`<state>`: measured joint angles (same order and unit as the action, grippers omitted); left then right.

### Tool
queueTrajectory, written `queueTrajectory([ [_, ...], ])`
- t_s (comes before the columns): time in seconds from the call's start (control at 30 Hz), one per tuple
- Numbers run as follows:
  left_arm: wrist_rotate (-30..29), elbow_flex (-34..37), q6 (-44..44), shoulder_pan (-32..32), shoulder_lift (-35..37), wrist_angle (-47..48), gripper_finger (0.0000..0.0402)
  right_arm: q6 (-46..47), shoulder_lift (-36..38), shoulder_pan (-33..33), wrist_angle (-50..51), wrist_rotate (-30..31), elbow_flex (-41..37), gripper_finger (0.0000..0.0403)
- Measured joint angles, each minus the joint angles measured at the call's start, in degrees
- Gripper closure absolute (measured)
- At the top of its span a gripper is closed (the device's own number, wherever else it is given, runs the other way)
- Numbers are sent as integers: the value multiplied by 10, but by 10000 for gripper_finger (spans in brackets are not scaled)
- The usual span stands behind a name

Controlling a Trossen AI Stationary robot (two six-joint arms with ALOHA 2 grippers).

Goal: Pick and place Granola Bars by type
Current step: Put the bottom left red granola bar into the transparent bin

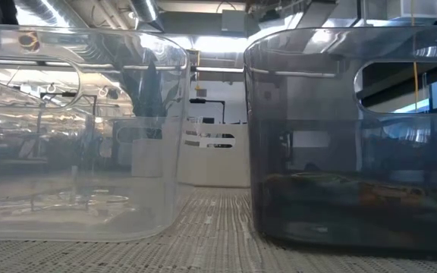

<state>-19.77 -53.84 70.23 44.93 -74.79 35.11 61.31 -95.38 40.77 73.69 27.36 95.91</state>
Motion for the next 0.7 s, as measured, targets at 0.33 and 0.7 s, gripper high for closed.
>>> queueTrajectory([
  [0.33, 61, -163, 115, 32, -167, 219, 125, 29, 4, -6, 25, 11, -6, 166],
  [0.7, 106, -232, 202, 67, -312, 218, 125, 27, 4, -12, 25, 11, -6, 166],
])
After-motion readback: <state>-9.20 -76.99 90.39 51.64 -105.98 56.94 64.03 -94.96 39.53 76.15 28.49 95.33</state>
